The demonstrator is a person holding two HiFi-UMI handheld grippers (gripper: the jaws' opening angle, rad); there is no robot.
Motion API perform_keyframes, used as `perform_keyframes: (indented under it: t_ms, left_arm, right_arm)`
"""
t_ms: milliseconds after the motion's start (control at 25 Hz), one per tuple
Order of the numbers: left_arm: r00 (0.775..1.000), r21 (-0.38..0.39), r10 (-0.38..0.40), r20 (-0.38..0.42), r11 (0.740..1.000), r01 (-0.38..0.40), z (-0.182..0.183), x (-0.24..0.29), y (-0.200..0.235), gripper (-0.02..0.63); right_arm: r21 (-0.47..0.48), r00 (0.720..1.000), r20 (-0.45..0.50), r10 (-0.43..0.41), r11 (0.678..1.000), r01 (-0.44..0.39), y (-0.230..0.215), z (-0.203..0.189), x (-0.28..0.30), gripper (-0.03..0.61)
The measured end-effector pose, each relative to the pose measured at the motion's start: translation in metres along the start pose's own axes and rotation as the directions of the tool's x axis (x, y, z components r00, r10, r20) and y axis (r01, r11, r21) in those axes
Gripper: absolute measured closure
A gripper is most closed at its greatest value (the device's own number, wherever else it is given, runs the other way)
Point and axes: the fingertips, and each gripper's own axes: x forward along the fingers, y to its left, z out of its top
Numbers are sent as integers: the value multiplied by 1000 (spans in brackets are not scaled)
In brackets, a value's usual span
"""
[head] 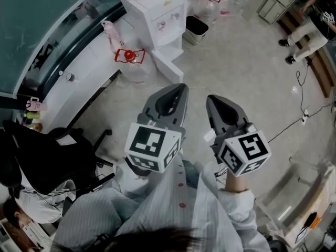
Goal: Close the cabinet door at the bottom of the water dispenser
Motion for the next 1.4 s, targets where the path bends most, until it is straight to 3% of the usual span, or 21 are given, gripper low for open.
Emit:
perform_keyframes:
  t_ms: [480,840,1040,1400]
  left_arm:
    - [999,-1,33,-9,999,-33,42,104,99,603]
    - [999,-19,36,-26,999,-37,50,157,126,603]
    - [997,-23,70,-39,997,-71,50,199,127,603]
    - [962,-82,274,-18,958,-275,68,302,135,603]
  right_arm:
    - [2,1000,-3,-12,1000,12,-79,60,115,565]
    - [11,1000,-20,-16,1000,16,-124,78,157,565]
    - [15,998,-46,32,999,-31,-156,78,174,565]
    - [-42,965,-136,225,972,-233,-262,99,224,565]
